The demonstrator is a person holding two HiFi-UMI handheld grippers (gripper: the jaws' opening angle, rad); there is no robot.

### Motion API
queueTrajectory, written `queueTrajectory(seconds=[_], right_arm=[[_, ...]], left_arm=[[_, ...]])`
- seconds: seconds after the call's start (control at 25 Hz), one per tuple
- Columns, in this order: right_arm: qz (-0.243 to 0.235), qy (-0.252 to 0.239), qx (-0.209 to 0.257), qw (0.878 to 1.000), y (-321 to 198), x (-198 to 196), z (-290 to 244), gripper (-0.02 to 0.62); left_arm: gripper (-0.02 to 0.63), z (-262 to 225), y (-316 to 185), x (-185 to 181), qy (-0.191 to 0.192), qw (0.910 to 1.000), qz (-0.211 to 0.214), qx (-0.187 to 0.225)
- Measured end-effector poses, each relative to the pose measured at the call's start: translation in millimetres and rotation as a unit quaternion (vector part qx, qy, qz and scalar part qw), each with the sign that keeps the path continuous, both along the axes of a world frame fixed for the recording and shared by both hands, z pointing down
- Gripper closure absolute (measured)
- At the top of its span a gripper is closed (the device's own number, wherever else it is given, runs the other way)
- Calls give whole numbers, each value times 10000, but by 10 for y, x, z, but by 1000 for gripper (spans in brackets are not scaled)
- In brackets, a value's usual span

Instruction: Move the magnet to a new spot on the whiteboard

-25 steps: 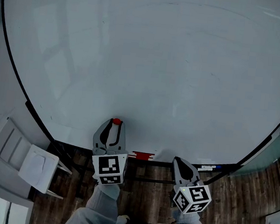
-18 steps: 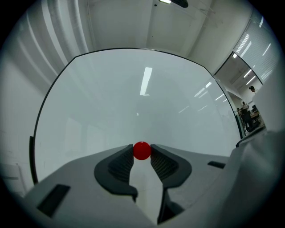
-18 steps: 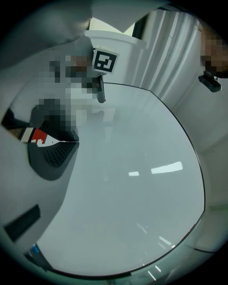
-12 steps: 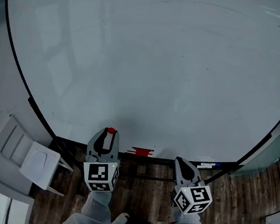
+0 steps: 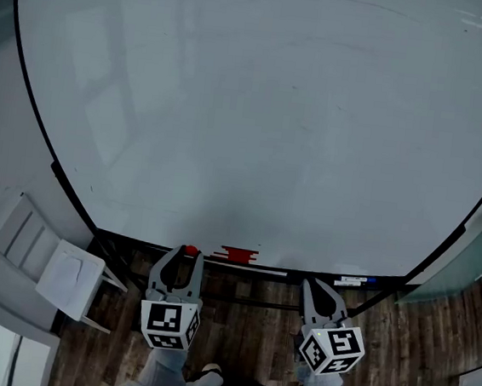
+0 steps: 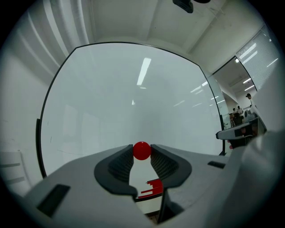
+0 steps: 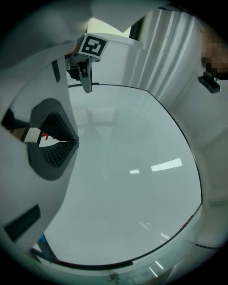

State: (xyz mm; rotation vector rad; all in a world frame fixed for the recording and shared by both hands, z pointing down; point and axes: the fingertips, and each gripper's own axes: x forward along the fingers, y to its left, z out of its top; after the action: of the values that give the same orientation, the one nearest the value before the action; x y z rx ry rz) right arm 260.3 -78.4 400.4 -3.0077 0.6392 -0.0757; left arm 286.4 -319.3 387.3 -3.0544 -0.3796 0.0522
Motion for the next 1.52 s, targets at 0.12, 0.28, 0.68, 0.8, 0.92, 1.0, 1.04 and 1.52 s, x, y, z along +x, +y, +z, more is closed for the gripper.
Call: queueTrajectory(seconds=[0.12, 0.28, 0.68, 0.8, 0.92, 1.0, 1.04, 1.52], right_arm=[[92, 40, -39, 9999, 153, -60, 18, 568], [223, 23, -62, 9997, 354, -119, 77, 568], [430, 166, -310, 9985, 961, -269, -28, 568], [505, 230, -604, 9966, 1183, -269, -73, 568], [561, 245, -813, 9948, 1398, -258, -116, 568], [592, 263, -888, 9939, 1521, -245, -165, 568], [608, 278, -929, 9934, 1574, -236, -197, 568], [615, 710, -1000, 9905, 1914, -15, -904, 568]], left_arm=[[482, 54, 154, -78, -19, 9999, 110, -1], [482, 141, 358, -153, -50, 9997, 237, 34], [482, 200, 1010, -219, -12, 9976, 681, 92], [482, 228, 1226, -214, -16, 9965, 822, 120], [482, 253, 1442, -204, -52, 9951, 978, 142], [482, 232, 1591, -180, -35, 9936, 1115, 167], [482, 212, 1666, -161, -18, 9927, 1188, 186], [482, -493, 2395, 109, 583, 9798, 1812, 608]])
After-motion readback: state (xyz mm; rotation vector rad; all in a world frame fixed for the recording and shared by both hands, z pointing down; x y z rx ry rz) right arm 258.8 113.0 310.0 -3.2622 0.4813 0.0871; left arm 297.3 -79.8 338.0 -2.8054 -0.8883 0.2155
